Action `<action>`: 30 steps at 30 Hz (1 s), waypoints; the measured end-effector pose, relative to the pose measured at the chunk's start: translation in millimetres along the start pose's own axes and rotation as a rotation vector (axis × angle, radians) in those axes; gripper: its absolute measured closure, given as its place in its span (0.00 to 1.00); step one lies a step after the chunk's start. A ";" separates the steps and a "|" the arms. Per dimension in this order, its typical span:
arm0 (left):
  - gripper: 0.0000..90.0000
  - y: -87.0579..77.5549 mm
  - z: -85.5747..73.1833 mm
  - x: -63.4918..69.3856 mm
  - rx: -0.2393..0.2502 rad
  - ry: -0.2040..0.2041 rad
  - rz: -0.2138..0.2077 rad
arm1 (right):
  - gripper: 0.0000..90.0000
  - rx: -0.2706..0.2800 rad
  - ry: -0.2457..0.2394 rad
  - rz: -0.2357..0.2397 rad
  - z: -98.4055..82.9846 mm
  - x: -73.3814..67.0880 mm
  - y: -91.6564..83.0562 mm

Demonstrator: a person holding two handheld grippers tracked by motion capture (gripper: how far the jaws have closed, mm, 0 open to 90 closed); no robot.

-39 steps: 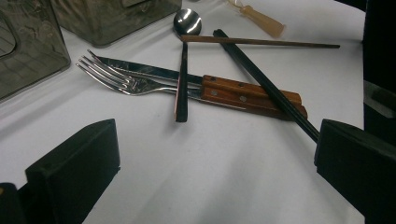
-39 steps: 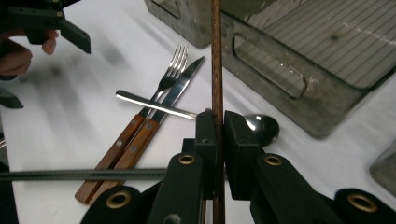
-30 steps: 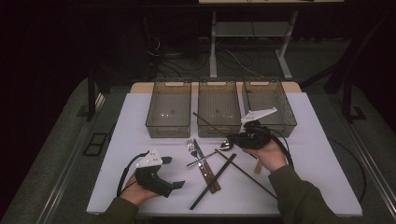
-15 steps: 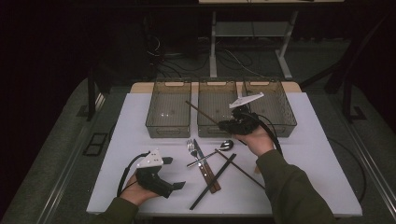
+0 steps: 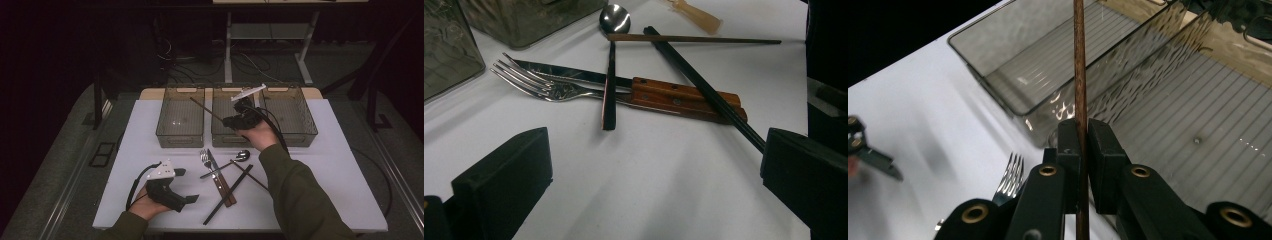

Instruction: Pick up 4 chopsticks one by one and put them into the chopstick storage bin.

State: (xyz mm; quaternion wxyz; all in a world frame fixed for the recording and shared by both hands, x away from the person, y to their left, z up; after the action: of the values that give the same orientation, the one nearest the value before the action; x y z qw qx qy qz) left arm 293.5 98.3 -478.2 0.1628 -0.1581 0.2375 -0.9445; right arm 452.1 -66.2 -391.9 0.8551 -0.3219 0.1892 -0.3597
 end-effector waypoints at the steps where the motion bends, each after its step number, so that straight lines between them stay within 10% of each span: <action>1: 0.00 0.1 0.1 0.3 0.001 -0.001 -0.001 | 0.94 -0.003 0.005 -0.003 2.7 -0.2 2.4; 30: 0.00 1.1 1.0 2.3 -0.004 0.022 -0.013 | 0.94 -0.059 0.069 -0.057 57.6 -14.5 91.2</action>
State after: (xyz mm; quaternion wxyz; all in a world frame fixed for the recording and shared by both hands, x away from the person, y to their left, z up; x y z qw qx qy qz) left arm 292.1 96.2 -477.3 0.1537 -0.1493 0.2399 -0.9468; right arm 519.4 17.0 -411.6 0.8276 -0.3397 0.2201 -0.3890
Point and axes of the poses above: each handheld gripper's, and its own axes: y roughly forward along the jaws, z roughly out of its top, x roughly to its right, the point moved 8 cm from there along y, roughly forward along the jaws, and after that the axes turned 6 degrees about -z, right-handed, at the moved point
